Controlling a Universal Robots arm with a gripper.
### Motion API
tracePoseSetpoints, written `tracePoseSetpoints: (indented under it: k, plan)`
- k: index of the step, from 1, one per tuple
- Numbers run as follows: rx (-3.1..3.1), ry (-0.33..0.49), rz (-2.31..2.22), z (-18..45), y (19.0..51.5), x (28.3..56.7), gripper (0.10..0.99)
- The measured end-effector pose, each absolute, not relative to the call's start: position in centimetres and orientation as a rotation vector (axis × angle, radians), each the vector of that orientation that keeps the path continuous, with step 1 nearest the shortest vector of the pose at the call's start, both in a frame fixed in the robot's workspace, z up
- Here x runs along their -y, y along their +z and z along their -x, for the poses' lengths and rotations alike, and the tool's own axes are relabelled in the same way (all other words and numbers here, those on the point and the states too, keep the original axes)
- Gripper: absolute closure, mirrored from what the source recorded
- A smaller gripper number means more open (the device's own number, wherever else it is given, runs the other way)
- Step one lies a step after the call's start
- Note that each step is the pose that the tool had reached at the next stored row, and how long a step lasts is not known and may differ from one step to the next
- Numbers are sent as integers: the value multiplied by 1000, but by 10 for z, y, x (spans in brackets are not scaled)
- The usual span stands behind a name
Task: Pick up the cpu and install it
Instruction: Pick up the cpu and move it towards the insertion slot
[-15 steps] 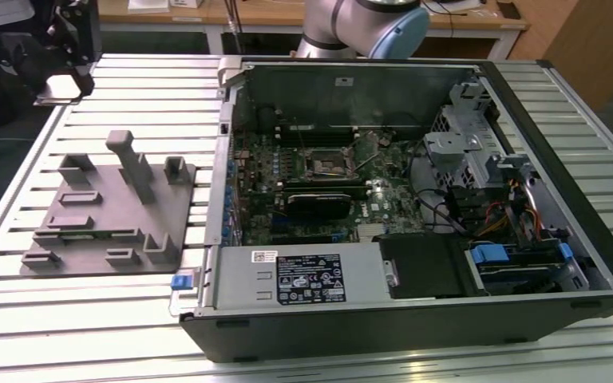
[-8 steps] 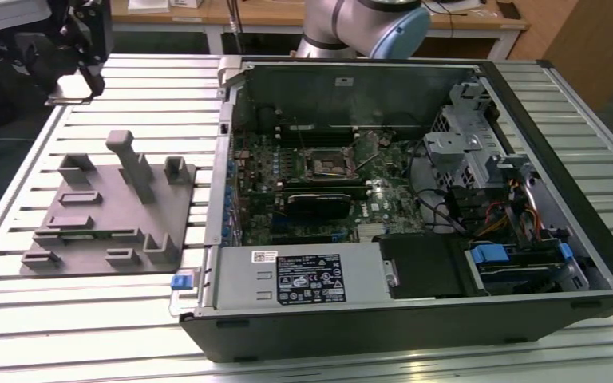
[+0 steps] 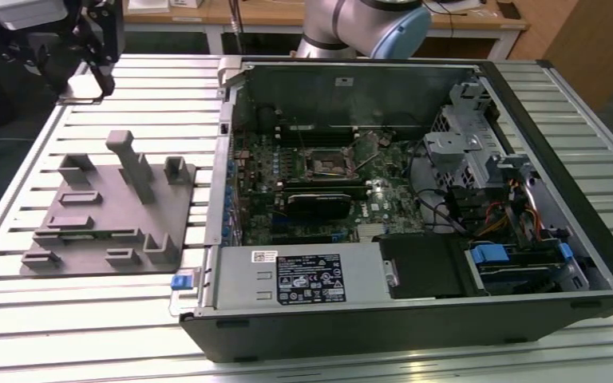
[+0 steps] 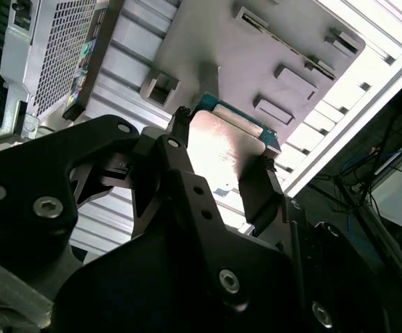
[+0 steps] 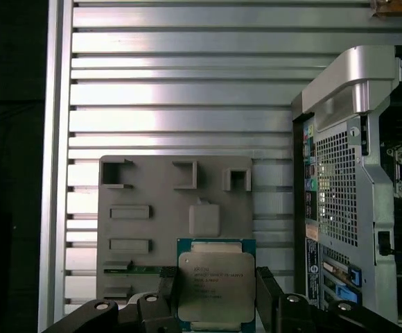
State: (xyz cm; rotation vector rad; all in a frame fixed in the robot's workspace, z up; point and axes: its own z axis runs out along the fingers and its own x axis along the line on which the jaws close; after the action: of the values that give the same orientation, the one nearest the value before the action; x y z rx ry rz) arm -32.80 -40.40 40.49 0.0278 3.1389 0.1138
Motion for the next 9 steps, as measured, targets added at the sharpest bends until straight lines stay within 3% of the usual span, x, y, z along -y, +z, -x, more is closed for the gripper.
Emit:
tracePoseSetpoints:
  k: [9]
  plan:
    - [-3139, 114, -28, 315, 405, 404, 549]
